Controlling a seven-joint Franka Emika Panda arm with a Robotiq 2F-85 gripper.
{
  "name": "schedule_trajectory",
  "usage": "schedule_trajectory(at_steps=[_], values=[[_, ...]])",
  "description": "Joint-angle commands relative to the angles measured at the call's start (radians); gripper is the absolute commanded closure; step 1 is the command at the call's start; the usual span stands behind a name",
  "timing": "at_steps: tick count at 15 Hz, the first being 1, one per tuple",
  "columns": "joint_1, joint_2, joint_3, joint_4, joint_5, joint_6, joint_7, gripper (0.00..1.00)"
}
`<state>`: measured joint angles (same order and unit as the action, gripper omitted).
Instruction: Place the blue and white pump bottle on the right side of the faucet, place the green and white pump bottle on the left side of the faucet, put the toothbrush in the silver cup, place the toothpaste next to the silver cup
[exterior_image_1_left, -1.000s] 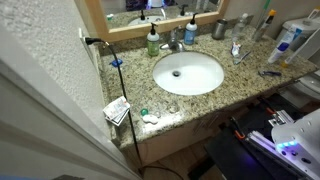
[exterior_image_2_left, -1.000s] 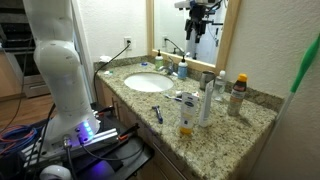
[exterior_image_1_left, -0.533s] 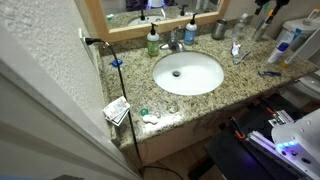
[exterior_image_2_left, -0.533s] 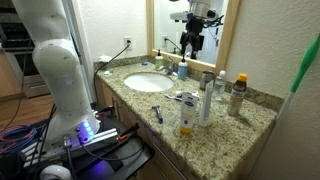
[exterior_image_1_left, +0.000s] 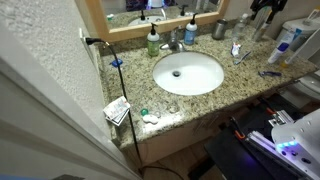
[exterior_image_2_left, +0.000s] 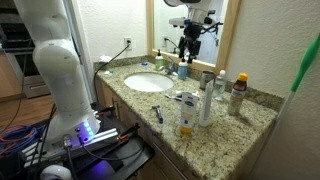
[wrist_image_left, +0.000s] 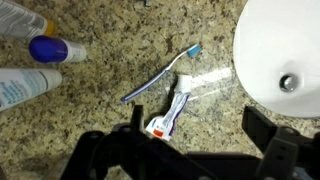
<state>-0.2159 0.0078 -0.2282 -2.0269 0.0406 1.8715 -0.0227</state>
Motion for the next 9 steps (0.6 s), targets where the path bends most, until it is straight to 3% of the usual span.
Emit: schedule_trajectory(at_steps=[1, 3, 4, 5, 9], values=[[-0.001, -0.030, 0.003, -0.180, 0.029, 0.142, 0.061, 0.00], [-0.002, -0.027, 0.002, -0.262, 0.000, 0.217, 0.101, 0.00], [-0.002, -0.019, 0.003, -0.267, -0.026, 0.143, 0.046, 0.00], [-0.002, 0.001, 0.003, -0.207, -0.002, 0.153, 0.070, 0.00], [-0.002, 0.000, 0.003, -0.255, -0.017, 0.152, 0.062, 0.00]])
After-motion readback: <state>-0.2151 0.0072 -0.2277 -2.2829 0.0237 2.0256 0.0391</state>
